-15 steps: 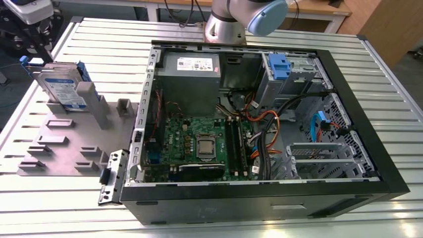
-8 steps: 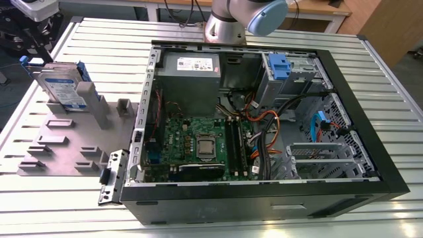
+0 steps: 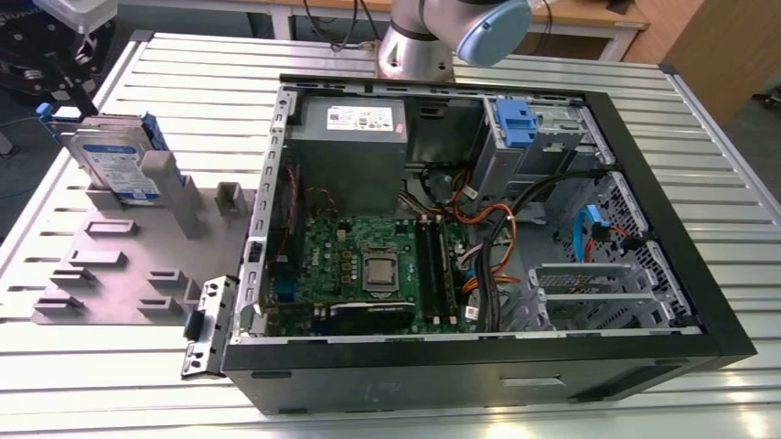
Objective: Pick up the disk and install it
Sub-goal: 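Pick up the disk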
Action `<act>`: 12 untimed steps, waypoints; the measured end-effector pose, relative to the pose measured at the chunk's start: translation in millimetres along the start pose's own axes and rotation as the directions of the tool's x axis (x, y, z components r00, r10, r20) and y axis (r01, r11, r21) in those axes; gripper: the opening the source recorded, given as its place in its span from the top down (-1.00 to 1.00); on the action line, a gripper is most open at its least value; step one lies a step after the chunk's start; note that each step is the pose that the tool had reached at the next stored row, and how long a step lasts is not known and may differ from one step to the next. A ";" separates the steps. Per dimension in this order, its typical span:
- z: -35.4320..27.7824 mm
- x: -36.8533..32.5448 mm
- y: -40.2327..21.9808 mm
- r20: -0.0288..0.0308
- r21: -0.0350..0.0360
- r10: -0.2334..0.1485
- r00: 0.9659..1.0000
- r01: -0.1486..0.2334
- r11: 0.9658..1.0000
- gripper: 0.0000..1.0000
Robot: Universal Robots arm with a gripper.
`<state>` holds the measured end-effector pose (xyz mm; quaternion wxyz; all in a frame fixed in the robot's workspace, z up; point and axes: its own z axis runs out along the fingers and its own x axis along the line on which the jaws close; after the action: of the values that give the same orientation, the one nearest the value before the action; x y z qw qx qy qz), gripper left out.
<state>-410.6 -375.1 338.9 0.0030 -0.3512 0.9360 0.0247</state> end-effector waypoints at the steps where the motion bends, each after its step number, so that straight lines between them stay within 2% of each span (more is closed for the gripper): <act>1: 0.0 0.0 0.0 -0.001 0.000 -0.018 1.000 0.018 1.000 0.79; 4: 0.1 0.0 0.0 -0.003 -0.002 -0.073 0.997 0.073 0.997 0.79; 7: 0.3 0.0 0.0 -0.005 -0.003 -0.126 0.992 0.126 0.992 0.79; 10: 0.3 0.0 0.0 -0.008 -0.005 -0.181 0.984 0.181 0.984 0.79; 12: 0.4 0.0 0.0 -0.009 -0.006 -0.217 0.976 0.216 0.976 0.79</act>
<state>-410.6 -375.1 338.5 0.0002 -0.4512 0.8921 0.0249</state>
